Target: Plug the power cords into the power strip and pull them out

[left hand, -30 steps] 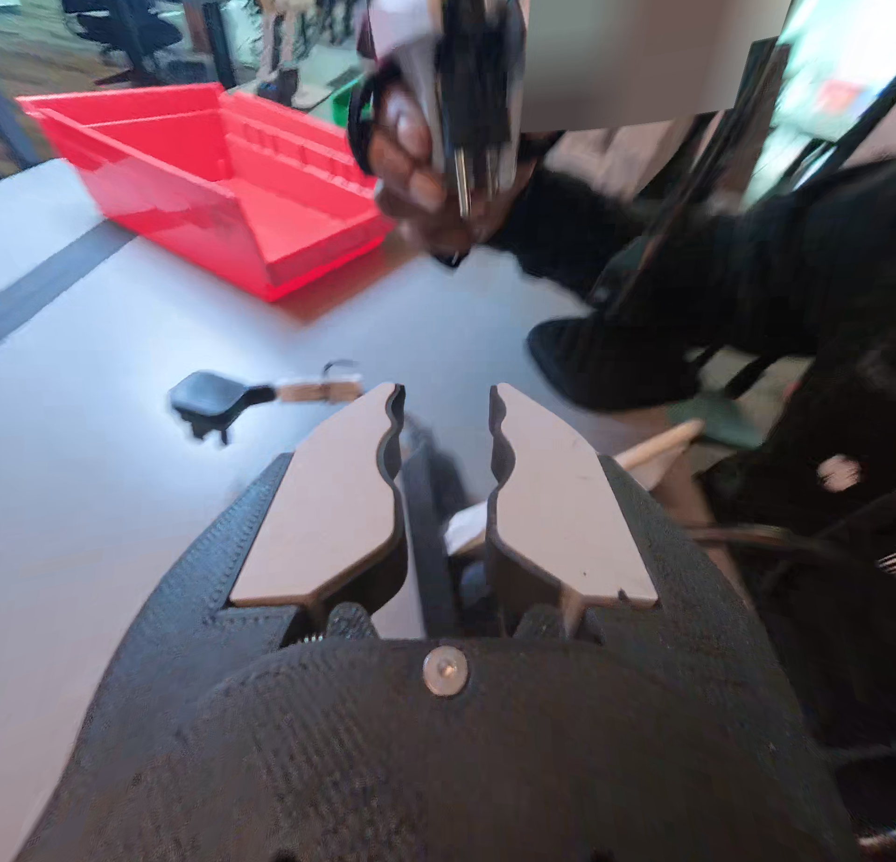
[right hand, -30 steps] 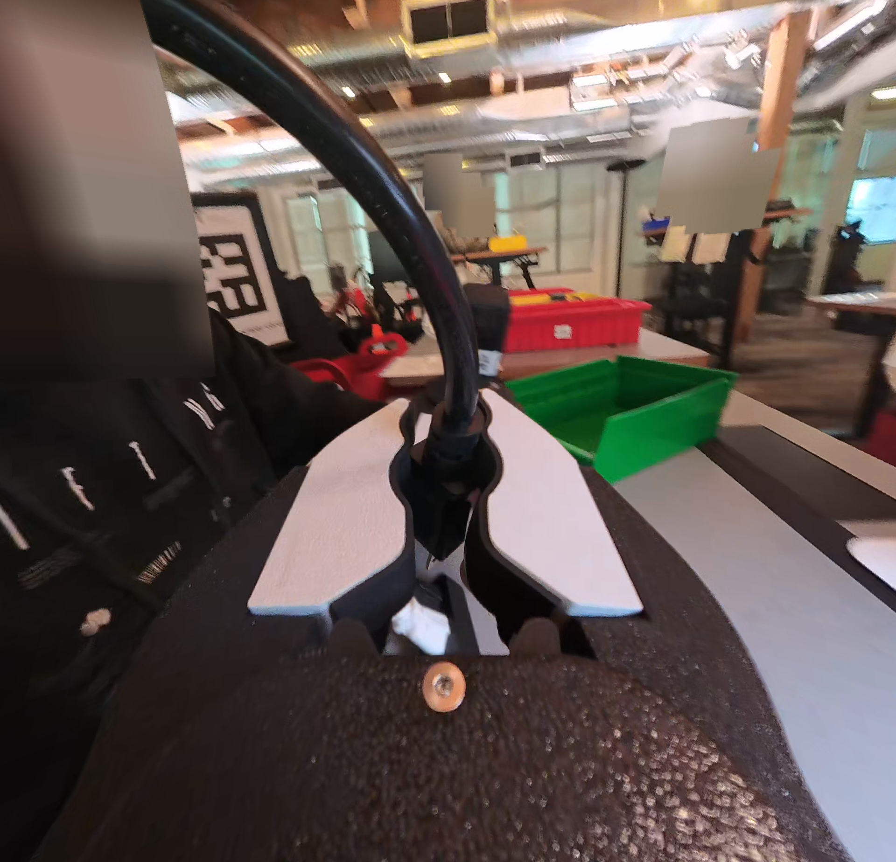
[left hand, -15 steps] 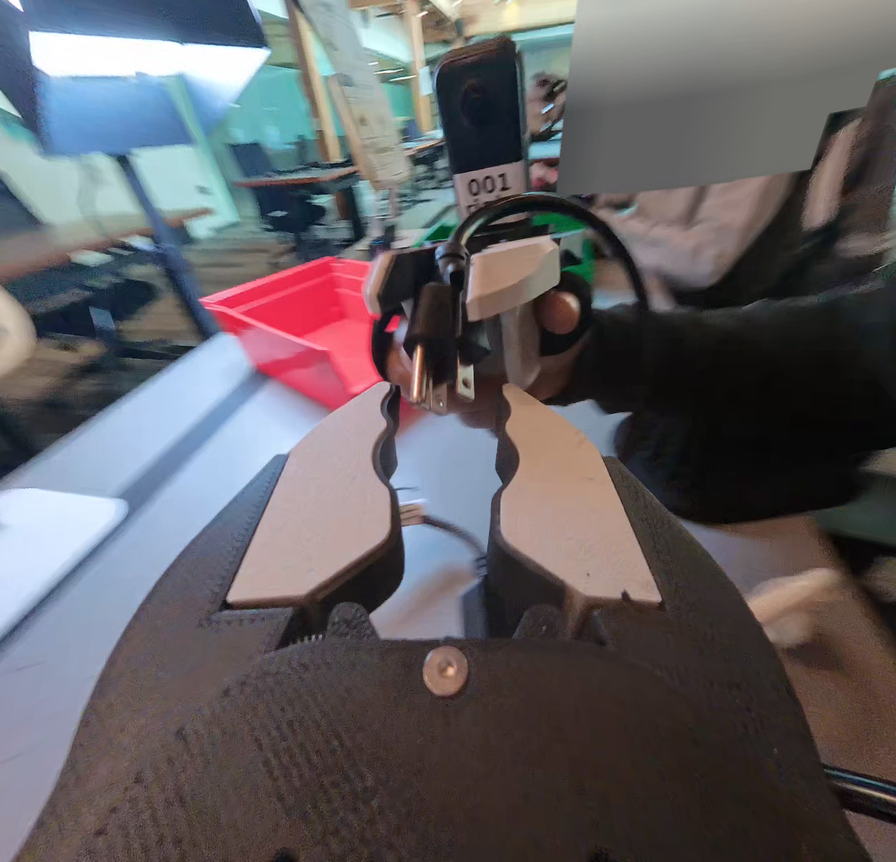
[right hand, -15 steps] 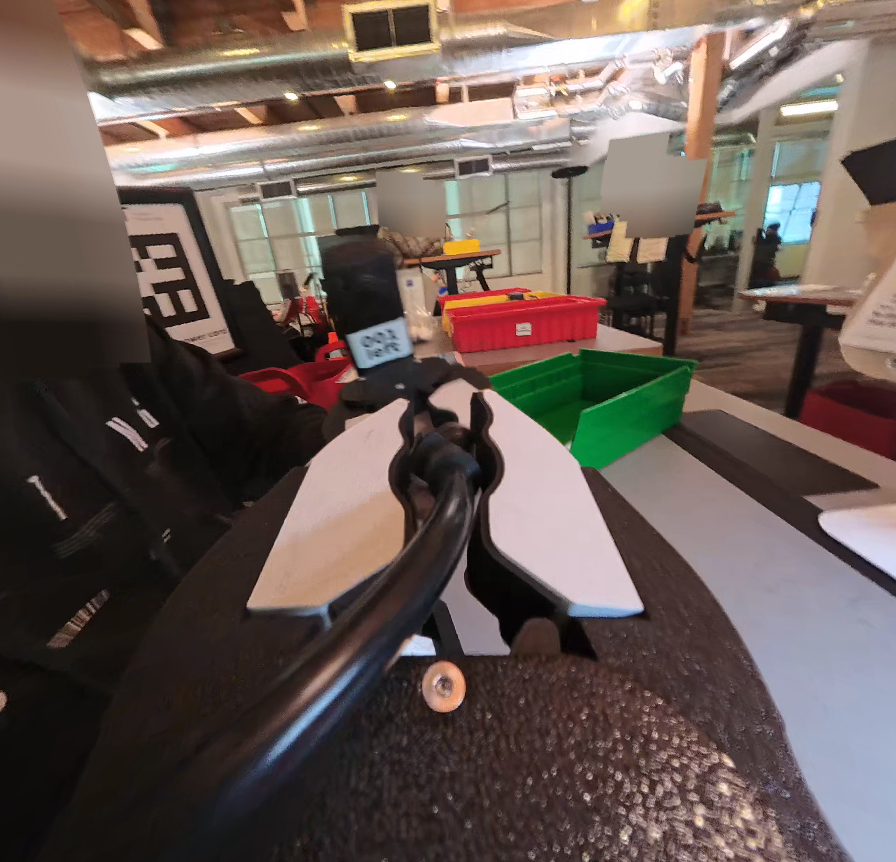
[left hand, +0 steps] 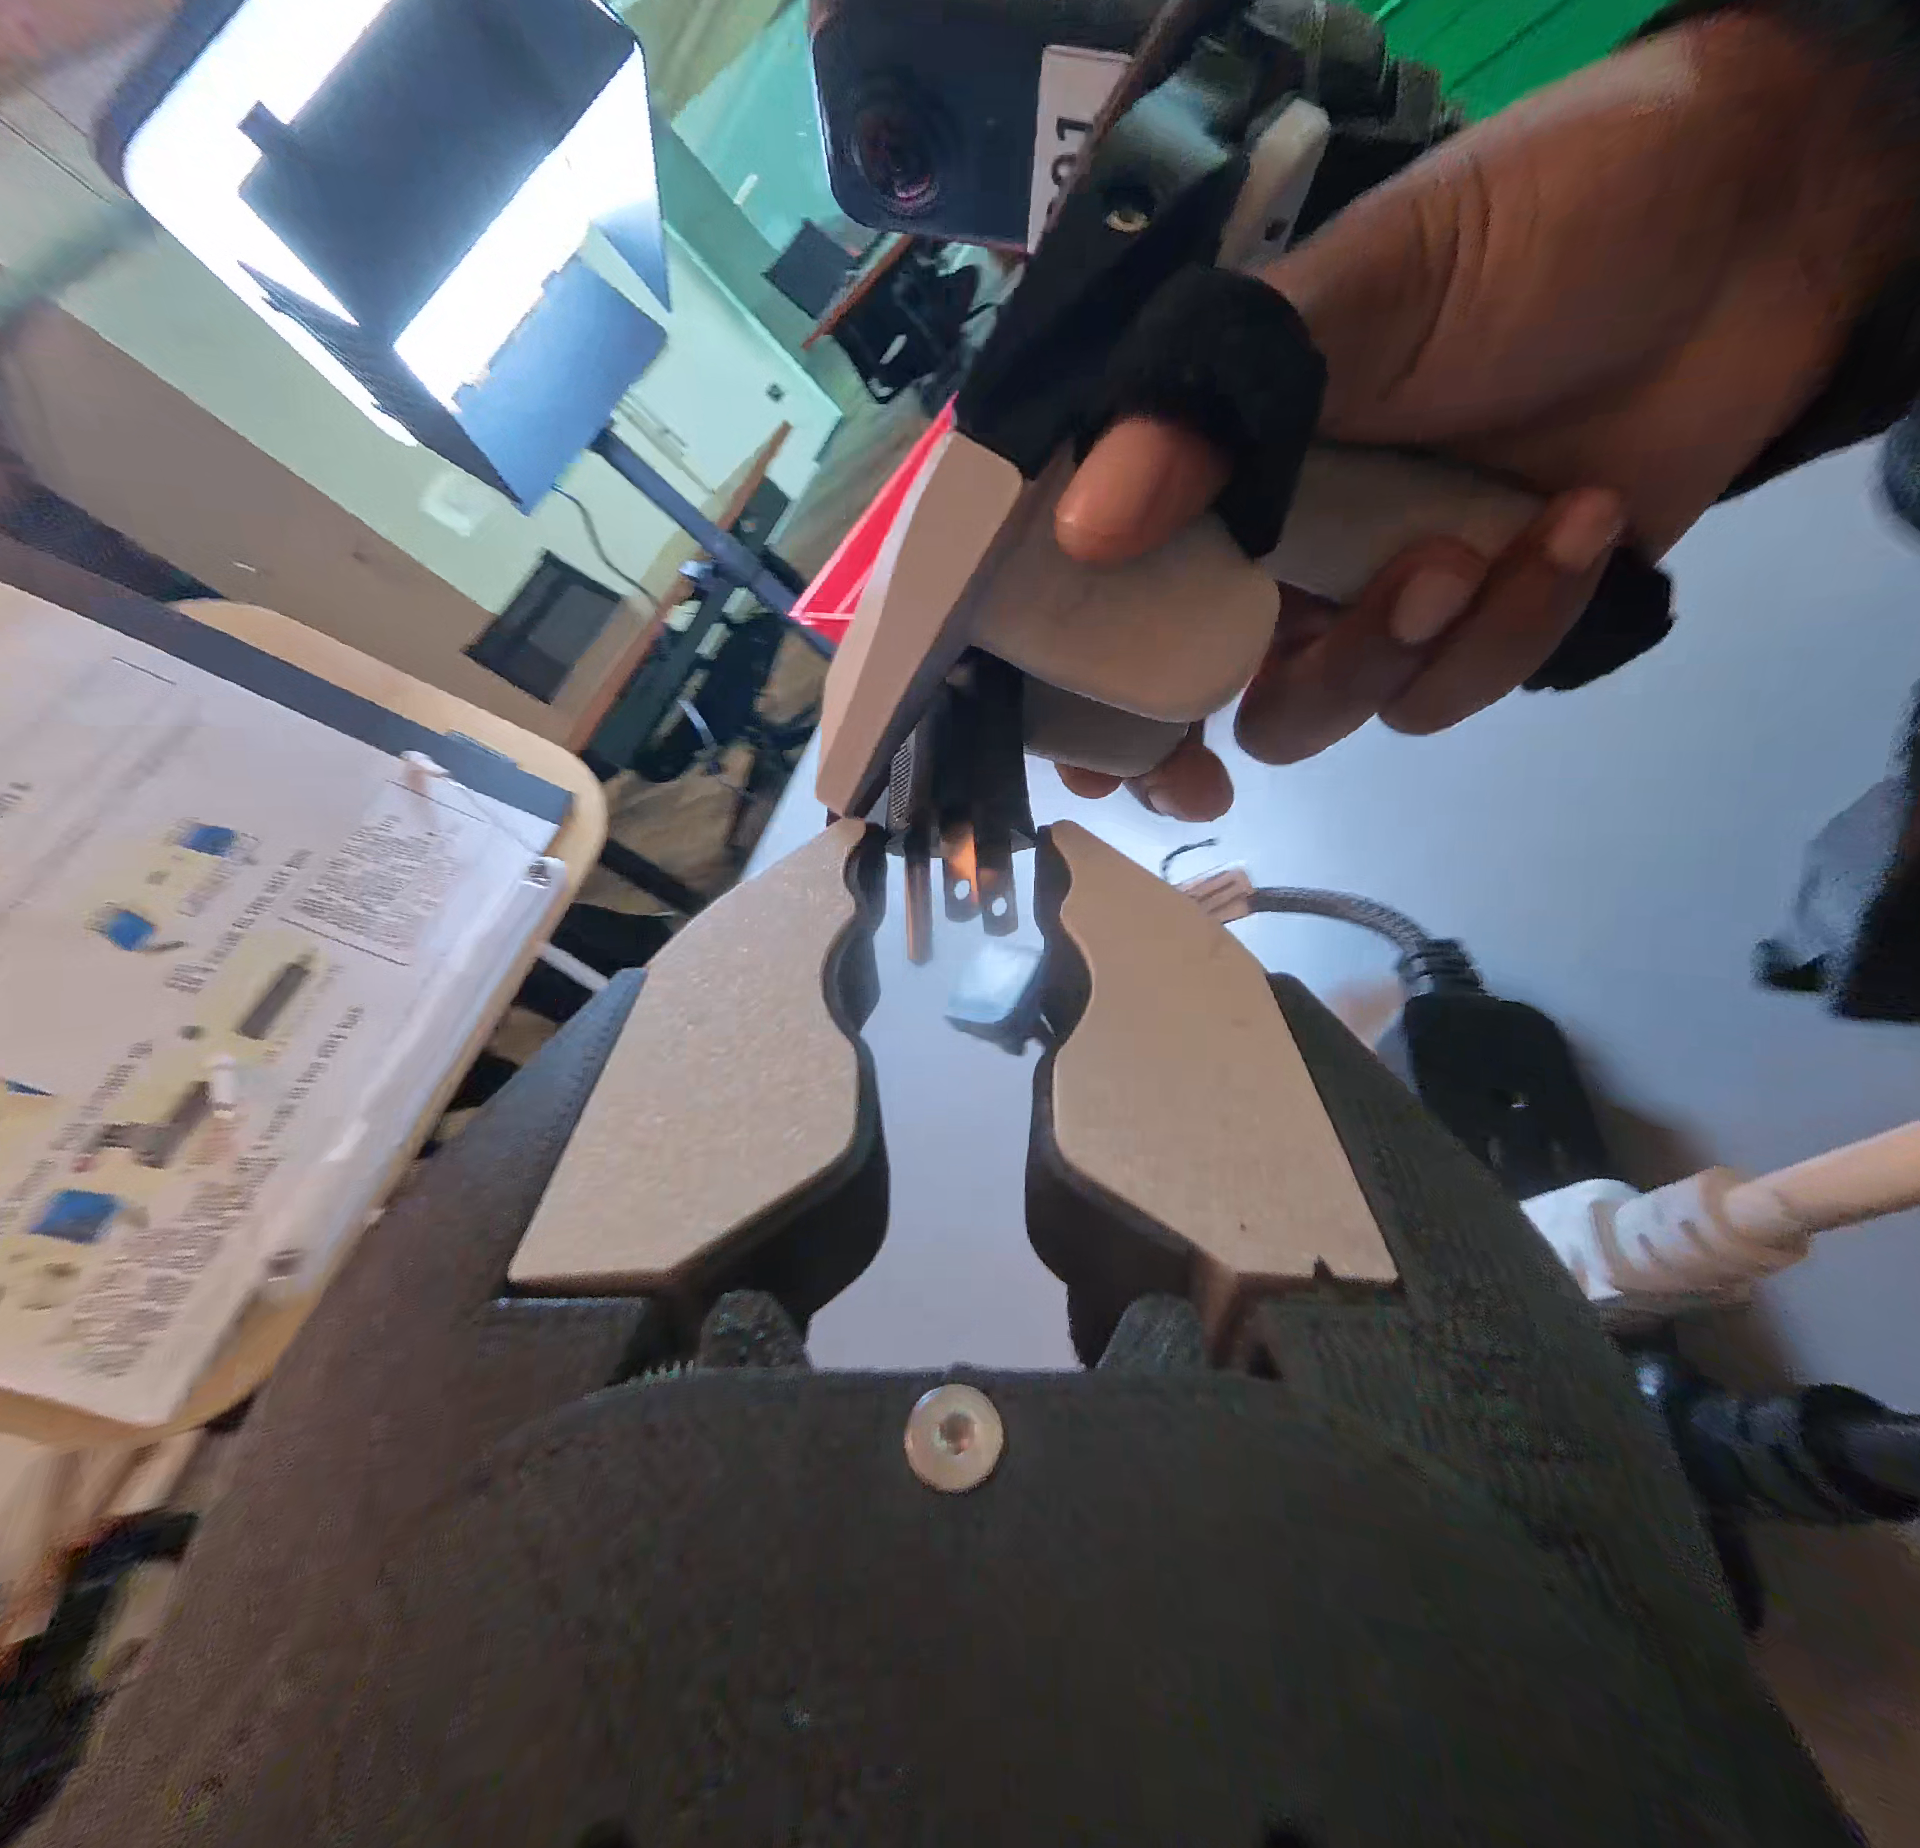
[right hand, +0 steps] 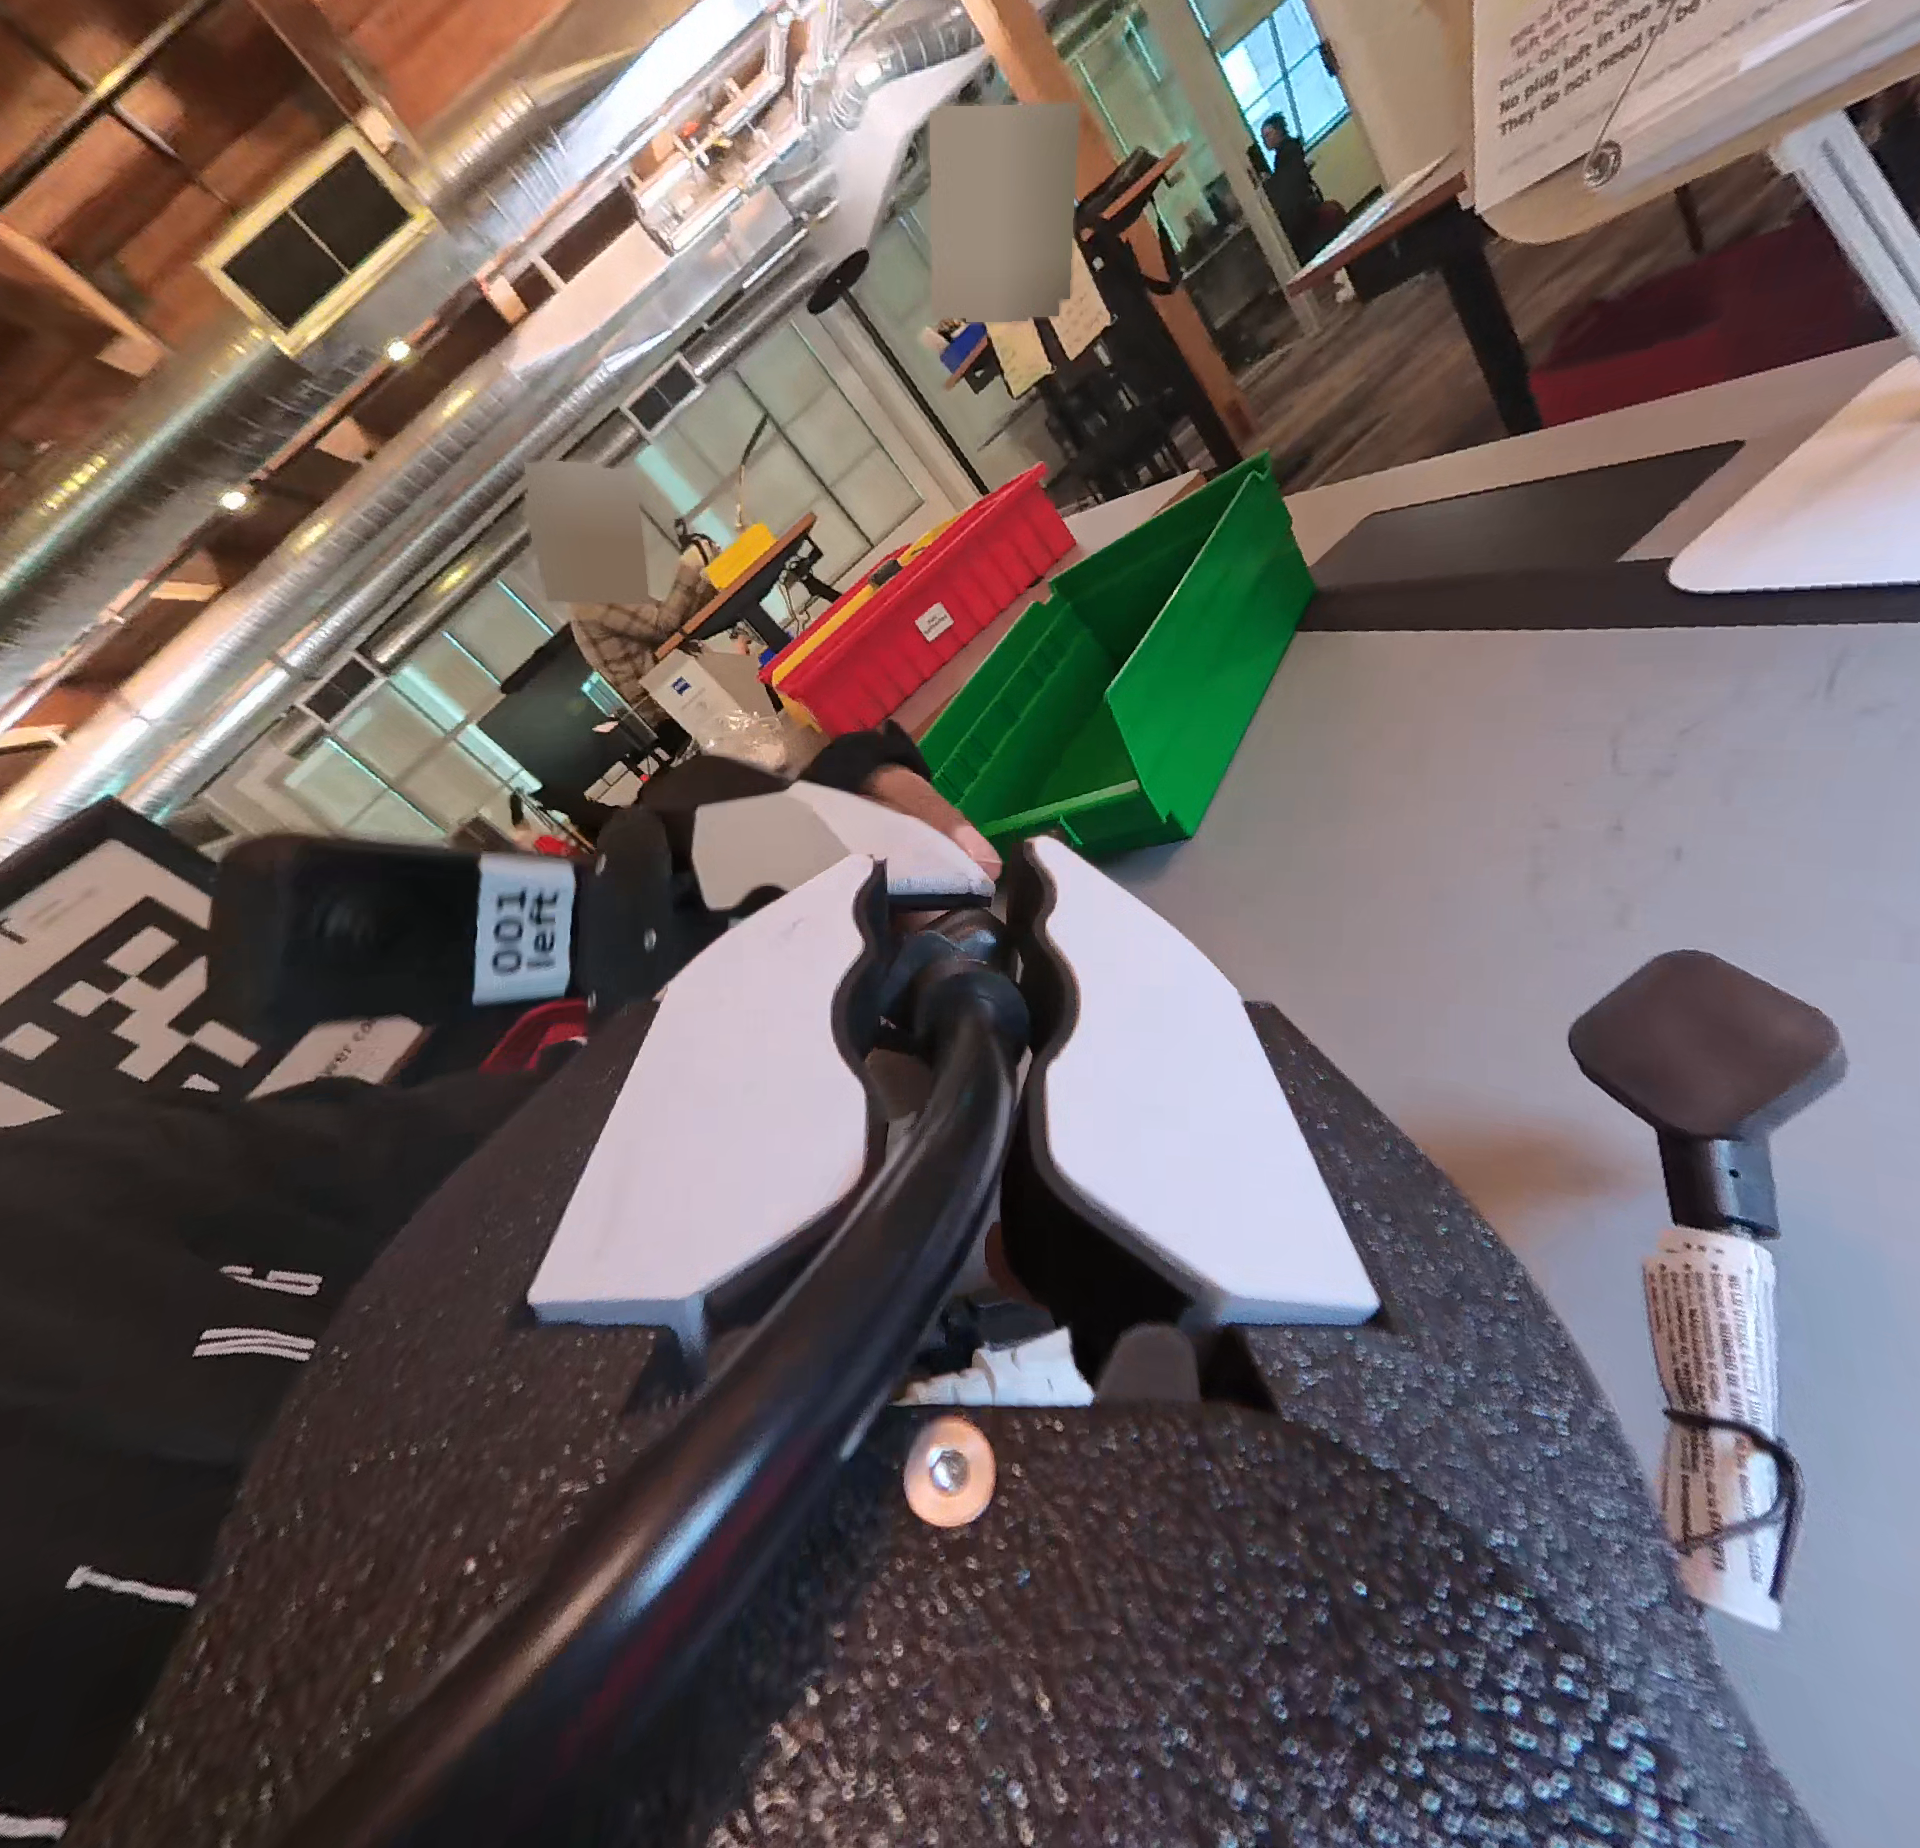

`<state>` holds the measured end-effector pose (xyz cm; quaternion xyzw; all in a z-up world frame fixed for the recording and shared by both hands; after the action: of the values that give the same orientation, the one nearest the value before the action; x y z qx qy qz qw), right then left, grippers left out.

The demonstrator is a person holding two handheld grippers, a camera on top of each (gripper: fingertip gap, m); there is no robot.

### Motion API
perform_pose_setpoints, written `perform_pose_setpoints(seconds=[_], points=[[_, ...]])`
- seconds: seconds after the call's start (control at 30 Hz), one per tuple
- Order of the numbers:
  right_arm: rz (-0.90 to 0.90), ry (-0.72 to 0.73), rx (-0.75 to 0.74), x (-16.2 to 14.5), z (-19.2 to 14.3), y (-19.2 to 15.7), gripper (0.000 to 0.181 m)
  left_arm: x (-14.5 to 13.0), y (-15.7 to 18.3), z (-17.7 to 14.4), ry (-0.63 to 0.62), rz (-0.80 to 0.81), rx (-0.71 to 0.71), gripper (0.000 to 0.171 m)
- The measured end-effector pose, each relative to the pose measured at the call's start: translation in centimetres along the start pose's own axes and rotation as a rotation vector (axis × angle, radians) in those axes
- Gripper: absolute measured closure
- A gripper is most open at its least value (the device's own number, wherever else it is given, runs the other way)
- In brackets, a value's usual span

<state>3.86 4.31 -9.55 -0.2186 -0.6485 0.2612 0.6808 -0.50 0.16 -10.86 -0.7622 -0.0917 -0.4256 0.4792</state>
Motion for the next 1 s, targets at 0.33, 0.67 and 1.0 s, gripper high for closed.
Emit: perform_pose_setpoints(seconds=[0.33, 0.67, 1.0], points=[[-0.489, -0.288, 0.219, -1.2, -0.9, -3.1, 0.143, 0.3, 0.1, -1.1, 0.125, -0.576, -0.477, 0.146], [-1.068, -0.637, 0.197, -4.3, -1.7, -4.8, 0.156, -0.2, 2.8, -1.8, 0.107, -0.938, -0.983, 0.147], [-0.759, -0.439, 0.178, -4.5, -2.4, -3.3, 0.167, -0.4, 2.9, -1.4, 0.117, -0.892, -0.919, 0.150]])
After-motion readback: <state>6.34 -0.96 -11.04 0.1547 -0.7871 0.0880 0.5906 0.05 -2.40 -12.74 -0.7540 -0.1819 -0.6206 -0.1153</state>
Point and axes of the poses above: each gripper's, where its closed fingertips meet, z out along the fingers, x out of its top, y = z × x across the jaws, the point moved 4 cm from there along -z, back along the fingers, and after that the axes turned 1 degree about z, right-handed, at the moved point
